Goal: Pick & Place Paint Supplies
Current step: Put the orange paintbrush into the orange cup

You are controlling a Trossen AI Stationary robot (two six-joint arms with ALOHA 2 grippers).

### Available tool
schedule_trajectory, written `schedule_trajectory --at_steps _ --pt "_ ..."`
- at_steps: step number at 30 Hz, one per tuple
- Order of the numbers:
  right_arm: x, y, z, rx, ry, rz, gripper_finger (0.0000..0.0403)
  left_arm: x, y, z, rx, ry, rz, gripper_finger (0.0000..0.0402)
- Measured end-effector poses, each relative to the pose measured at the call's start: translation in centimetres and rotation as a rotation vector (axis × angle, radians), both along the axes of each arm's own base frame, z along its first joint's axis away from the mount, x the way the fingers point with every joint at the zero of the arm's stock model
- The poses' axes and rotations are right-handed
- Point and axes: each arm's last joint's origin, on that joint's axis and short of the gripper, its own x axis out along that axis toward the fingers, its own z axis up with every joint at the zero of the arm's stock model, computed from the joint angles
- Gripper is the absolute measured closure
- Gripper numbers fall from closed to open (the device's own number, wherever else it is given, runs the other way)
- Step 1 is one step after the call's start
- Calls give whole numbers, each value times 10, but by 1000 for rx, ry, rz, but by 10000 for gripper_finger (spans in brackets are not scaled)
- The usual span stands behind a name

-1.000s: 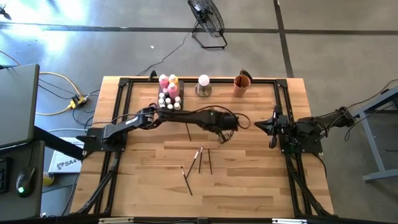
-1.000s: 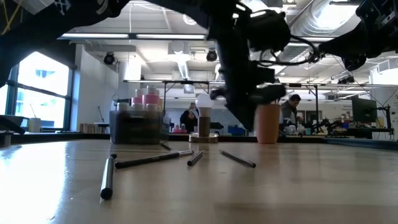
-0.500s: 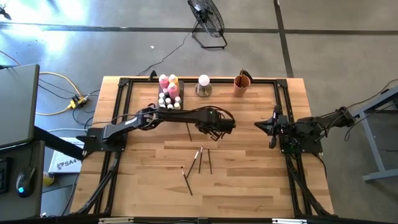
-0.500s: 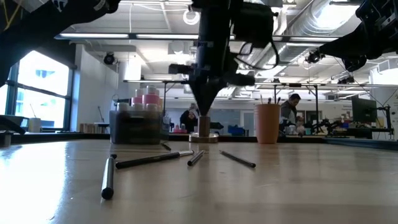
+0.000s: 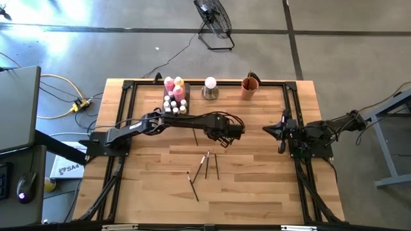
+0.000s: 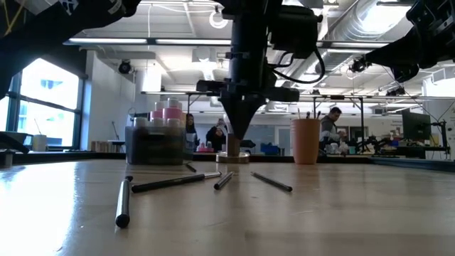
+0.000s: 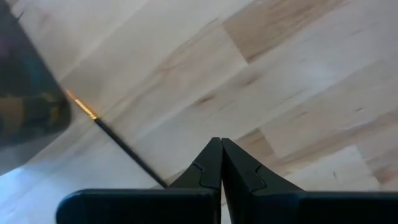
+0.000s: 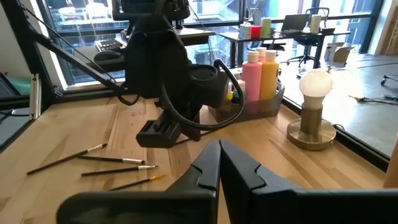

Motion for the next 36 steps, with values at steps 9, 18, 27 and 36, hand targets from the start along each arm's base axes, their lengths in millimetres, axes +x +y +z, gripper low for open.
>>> schedule_trajectory --at_steps 9,18,27,36 --pt "0 1 0 3 2 32 401 20 -34 -15 165 -61 -373 401" --pt "0 1 0 4 2 46 401 39 -35 3 318 -106 -819 401" --pt "0 1 0 1 2 46 401 45 -30 4 320 -179 -802 402" --pt "0 1 0 1 2 46 401 52 -24 9 388 -202 -887 402"
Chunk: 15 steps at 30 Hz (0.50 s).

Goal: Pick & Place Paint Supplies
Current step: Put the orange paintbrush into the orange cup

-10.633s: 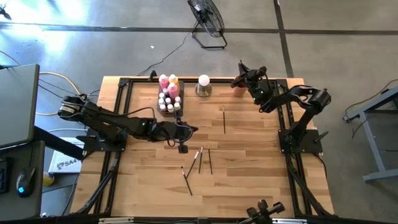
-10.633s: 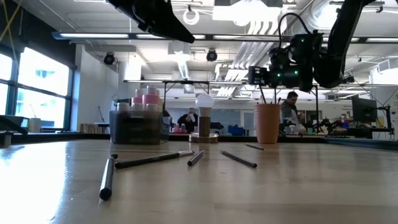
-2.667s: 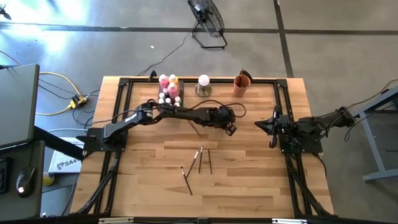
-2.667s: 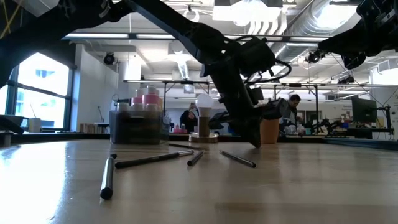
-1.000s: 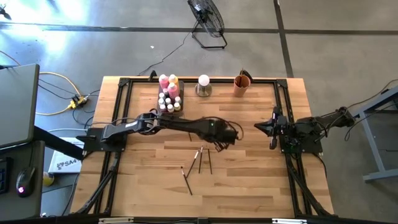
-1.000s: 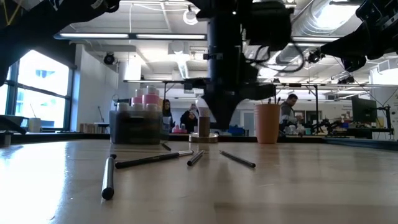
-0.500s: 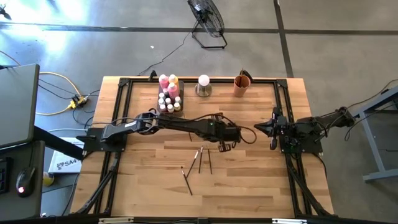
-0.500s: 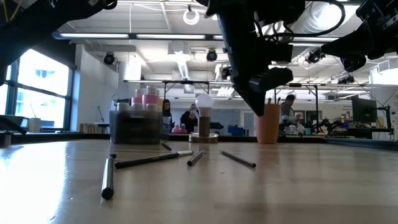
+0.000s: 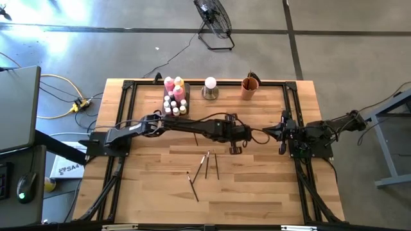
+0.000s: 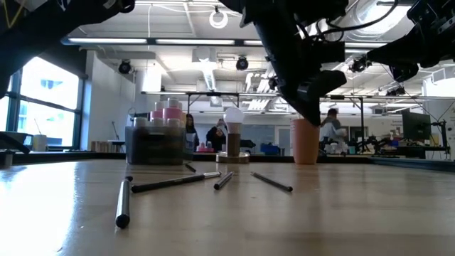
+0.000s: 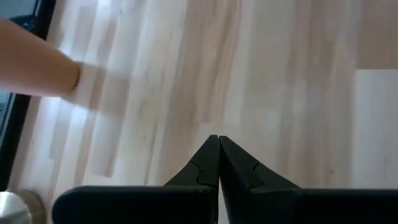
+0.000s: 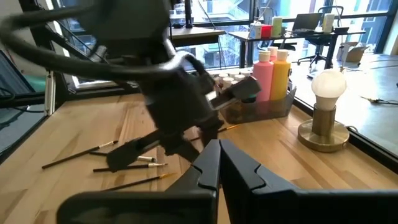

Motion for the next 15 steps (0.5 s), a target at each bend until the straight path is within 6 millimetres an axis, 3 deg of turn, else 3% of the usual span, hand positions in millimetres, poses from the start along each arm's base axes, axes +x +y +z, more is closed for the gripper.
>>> schedule_trajectory --at_steps 11,15 --pt "0 0 -2 -1 21 -1 401 -1 -1 -2 -75 52 -134 402" --pt "0 0 -2 -3 21 -3 401 -6 10 -6 -71 124 -134 402"
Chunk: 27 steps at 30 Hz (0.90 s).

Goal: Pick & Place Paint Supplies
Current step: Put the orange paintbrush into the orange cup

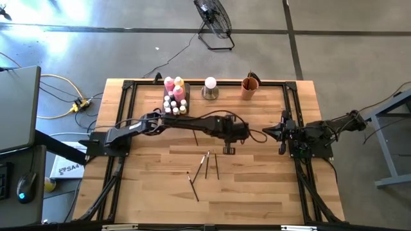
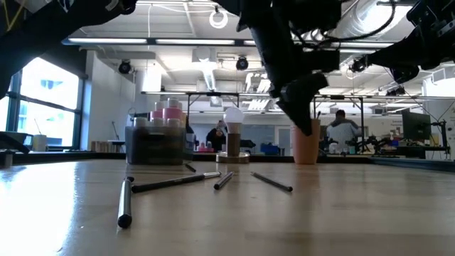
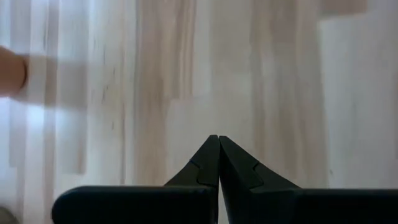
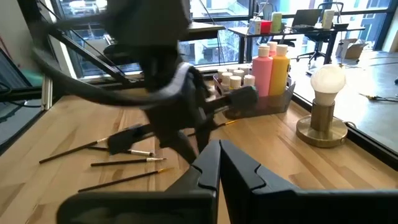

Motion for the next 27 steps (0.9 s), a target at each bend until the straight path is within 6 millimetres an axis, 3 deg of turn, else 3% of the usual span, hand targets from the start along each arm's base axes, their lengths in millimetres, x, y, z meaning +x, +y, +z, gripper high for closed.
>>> schedule_trajectory --at_steps 8,14,19,27 --pt "0 0 1 8 -7 -2 401 -9 33 -25 -184 80 -69 402" --pt "0 0 1 24 -11 -17 401 -32 39 -15 -172 -21 -62 402" --pt "-1 -3 1 14 -19 -106 401 -70 33 -10 -59 -146 6 401" --pt "-1 -4 3 23 -47 -149 401 -146 30 -13 -108 -290 123 402"
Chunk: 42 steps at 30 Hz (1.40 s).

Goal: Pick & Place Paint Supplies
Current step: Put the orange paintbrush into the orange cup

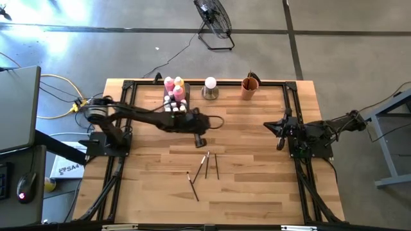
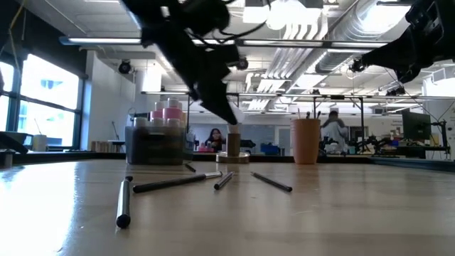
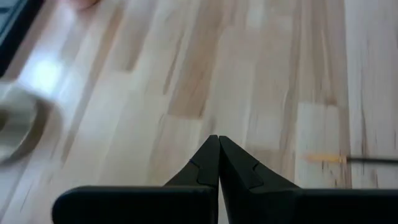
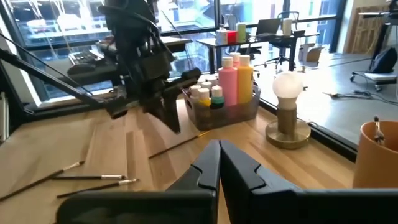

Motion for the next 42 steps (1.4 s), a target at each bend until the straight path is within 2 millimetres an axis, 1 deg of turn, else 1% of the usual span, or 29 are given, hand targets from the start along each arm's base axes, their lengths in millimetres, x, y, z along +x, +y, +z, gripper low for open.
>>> schedule_trajectory --at_steps 4,8,12,15,16,19,20,22,27,29,31,42 --pt "0 0 0 18 -6 6 401 -29 0 5 -45 -4 126 402" --pt "0 1 0 26 -4 20 401 -42 -2 7 -182 7 233 401" --pt "0 1 -1 24 -2 19 401 -39 -3 8 -294 -33 257 401" --pt "0 1 -1 21 2 20 401 -33 -4 0 -323 -22 234 402" --pt "0 1 -1 21 1 20 401 -35 -4 -4 -326 6 236 402" --pt "0 1 -1 20 3 21 401 -28 -4 -14 -326 15 242 401" --pt "0 1 -1 20 3 21 401 -29 -4 -20 -323 51 249 402" --pt "0 1 -1 19 5 20 401 -24 -4 -30 -327 55 252 402" --pt "0 1 -1 11 10 21 401 -18 -8 -50 -409 102 269 402" --pt "0 1 -1 10 11 19 401 -20 -11 -57 -430 142 283 402" --pt "0 1 -1 7 12 19 401 -19 -15 -59 -434 143 273 402" --pt "0 1 -1 7 12 18 401 -27 -32 -61 -450 226 342 402"
